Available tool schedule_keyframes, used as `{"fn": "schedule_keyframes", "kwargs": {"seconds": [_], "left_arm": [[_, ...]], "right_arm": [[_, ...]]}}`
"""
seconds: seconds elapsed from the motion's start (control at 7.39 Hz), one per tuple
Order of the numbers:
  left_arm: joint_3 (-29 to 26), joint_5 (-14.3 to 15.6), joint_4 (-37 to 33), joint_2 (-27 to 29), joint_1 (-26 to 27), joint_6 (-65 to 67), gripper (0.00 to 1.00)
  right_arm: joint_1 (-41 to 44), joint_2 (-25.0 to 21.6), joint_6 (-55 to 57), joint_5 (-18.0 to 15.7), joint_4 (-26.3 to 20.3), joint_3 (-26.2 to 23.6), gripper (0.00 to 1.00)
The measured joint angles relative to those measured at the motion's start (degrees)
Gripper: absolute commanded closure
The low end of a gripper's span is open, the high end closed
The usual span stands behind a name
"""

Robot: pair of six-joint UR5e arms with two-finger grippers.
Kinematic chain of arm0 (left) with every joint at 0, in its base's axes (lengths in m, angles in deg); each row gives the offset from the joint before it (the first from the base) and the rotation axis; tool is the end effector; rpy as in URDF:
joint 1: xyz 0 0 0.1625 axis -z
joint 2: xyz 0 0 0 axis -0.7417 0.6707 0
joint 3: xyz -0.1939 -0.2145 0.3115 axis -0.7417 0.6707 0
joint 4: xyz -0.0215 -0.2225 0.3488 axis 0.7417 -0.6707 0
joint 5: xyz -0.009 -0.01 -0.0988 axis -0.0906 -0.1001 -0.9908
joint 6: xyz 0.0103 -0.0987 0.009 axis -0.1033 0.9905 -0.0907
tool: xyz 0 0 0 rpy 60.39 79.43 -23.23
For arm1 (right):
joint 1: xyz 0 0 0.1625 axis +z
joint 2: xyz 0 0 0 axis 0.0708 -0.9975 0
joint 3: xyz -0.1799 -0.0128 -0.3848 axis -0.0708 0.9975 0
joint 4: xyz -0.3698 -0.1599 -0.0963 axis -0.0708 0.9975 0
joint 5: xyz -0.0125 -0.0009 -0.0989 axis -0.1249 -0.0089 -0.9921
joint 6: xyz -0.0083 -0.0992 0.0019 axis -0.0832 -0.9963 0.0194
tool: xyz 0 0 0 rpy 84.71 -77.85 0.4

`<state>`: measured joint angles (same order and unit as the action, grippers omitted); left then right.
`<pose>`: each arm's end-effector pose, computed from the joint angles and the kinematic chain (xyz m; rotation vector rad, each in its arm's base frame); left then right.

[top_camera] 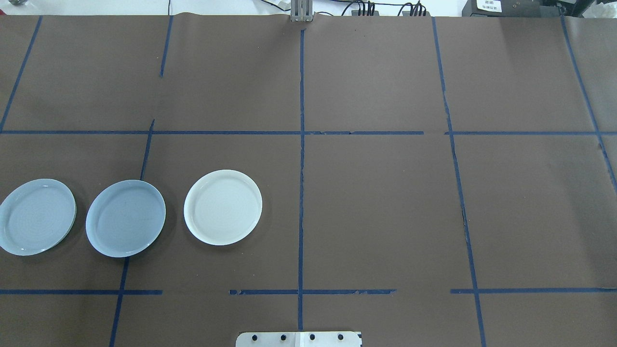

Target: Stack plate in center

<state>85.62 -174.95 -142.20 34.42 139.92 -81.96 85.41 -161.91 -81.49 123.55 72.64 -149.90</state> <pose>-0.0810 -0.4265 0.6368 0.0583 0.7444 0.0817 0.0621 -0.4379 0.6459 -0.0568 -0.7394 0.0617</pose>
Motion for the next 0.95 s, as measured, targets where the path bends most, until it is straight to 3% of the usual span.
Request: {"fn": "schedule_keyframes", "kwargs": {"seconds": [0.41, 0.68, 0.95], "left_arm": [[-0.13, -6.36, -1.16, 0.18, -4.96, 2.52, 0.0], [-2.42, -6.91, -10.31, 0.26, -10.95, 10.13, 0.0], [-9.4, -6.66, -24.69, 0.28, -17.32, 18.28, 0.0]], "right_arm": [[0.0, 0.0, 0.0, 0.0, 0.0, 0.0, 0.0], [0.0, 0.0, 0.0, 0.0, 0.0, 0.0, 0.0], [0.03, 0.0, 0.0, 0.0, 0.0, 0.0, 0.0]]}}
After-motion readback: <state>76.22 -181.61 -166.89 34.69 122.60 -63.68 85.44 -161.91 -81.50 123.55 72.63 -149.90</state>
